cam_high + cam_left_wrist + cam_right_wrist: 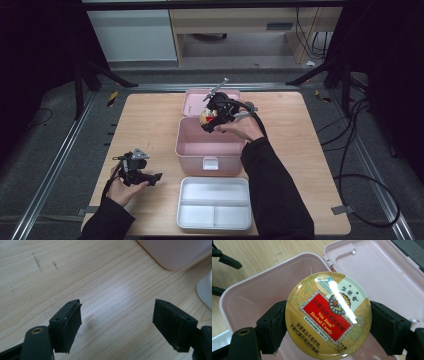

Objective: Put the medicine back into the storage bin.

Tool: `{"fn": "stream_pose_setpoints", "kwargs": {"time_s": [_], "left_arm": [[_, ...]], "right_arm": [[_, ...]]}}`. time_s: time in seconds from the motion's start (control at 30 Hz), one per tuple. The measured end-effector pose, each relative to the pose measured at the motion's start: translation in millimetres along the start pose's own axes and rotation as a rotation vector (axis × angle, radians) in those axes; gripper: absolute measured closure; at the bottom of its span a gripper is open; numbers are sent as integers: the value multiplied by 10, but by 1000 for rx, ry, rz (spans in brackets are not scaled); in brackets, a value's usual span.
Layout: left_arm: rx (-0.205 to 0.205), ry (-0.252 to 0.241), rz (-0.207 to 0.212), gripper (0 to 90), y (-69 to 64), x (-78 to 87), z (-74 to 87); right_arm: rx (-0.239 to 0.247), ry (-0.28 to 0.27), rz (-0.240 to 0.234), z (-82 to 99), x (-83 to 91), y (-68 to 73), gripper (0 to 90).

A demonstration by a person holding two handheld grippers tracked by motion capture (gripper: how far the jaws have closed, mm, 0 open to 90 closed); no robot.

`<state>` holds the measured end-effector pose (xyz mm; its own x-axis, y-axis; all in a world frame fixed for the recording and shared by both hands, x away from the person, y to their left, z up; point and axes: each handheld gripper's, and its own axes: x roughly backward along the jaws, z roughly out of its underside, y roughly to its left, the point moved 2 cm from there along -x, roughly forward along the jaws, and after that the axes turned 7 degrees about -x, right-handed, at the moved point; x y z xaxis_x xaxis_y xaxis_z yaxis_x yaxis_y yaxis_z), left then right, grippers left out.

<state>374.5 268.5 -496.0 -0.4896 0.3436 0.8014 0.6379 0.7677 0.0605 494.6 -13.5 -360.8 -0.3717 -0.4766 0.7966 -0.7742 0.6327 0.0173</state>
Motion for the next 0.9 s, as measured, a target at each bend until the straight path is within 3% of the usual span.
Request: {"fn": "stream_pose_setpoints", "kwargs": {"time_s": [0.47, 0.73, 0.9], "left_arm": [[-5, 7, 2, 225, -13, -16, 6], [-7, 8, 1, 225, -16, -21, 6], [-7, 10, 2, 225, -20, -26, 7]], "right_arm": [[29, 79, -27, 52, -460, 115, 207], [9, 106, -38, 123, -600, 125, 206], [18, 156, -36, 151, -679, 142, 204]]}}
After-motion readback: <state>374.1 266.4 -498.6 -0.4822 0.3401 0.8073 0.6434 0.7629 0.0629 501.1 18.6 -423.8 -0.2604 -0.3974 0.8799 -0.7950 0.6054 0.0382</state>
